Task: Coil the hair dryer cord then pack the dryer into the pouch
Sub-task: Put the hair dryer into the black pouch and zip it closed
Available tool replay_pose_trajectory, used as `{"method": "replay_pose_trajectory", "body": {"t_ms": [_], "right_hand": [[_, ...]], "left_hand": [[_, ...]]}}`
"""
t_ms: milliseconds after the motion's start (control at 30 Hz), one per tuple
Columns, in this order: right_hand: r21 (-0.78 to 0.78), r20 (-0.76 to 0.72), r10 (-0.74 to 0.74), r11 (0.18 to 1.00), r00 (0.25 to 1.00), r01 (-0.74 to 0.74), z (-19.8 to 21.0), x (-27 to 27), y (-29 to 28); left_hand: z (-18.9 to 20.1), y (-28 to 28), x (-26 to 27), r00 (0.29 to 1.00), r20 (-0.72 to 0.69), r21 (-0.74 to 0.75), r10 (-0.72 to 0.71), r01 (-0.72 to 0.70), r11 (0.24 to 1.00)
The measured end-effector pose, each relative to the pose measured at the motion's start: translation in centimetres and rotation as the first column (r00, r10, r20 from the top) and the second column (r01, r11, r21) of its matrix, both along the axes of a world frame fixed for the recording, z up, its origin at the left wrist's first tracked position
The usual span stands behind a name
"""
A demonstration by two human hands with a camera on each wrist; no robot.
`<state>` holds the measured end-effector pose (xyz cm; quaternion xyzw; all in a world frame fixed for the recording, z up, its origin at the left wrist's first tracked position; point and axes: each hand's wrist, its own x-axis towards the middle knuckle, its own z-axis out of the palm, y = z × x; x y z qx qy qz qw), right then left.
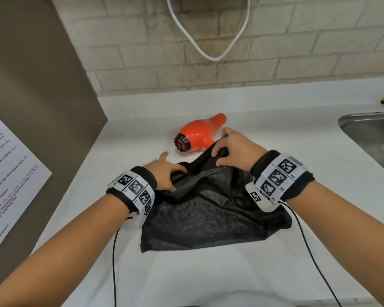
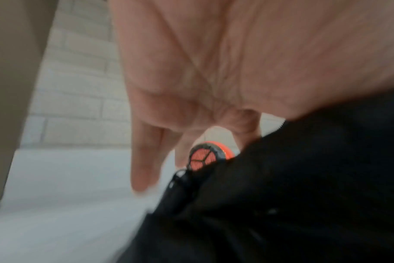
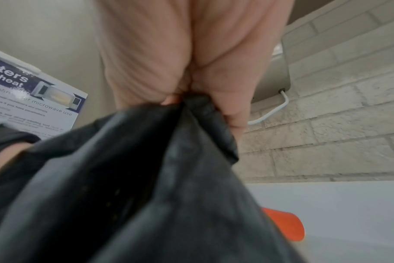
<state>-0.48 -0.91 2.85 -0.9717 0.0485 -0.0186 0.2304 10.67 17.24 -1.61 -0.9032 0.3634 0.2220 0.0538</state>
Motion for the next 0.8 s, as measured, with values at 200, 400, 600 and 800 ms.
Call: {"method": "replay_pose_trajectory", "body": {"t_ms": [200,400,600,800], "right_hand": [[-0.066,0.044,-0.027,0.997,0.999,0.03,0.5,-0.8,-0.4],[-0.166,-0.238,-0.087,0.985,0.967,0.047,0.7,-1.2,-1.7],[-0.122,-0.25,-0.05,0.992,0.967,0.019,0.7,-1.3,-0.8],[-0.206,-0.349,-0.086,0.978,0.933,0.014,0.0,-1.2,0.2]], "left_hand": [[0.0,1.1,1.0,0.995,-0.093,-0.326,0.033,-0.062,0.943],[4.2,3.0,1.9,0.994,-0.106,-0.815,0.025,-0.101,0.57],[4.7,1.8,1.7,0.969,0.111,-0.529,0.22,-0.13,0.839],[4.8,0.4,0.5,0.927,0.258,-0.565,0.272,-0.083,0.821]]}}
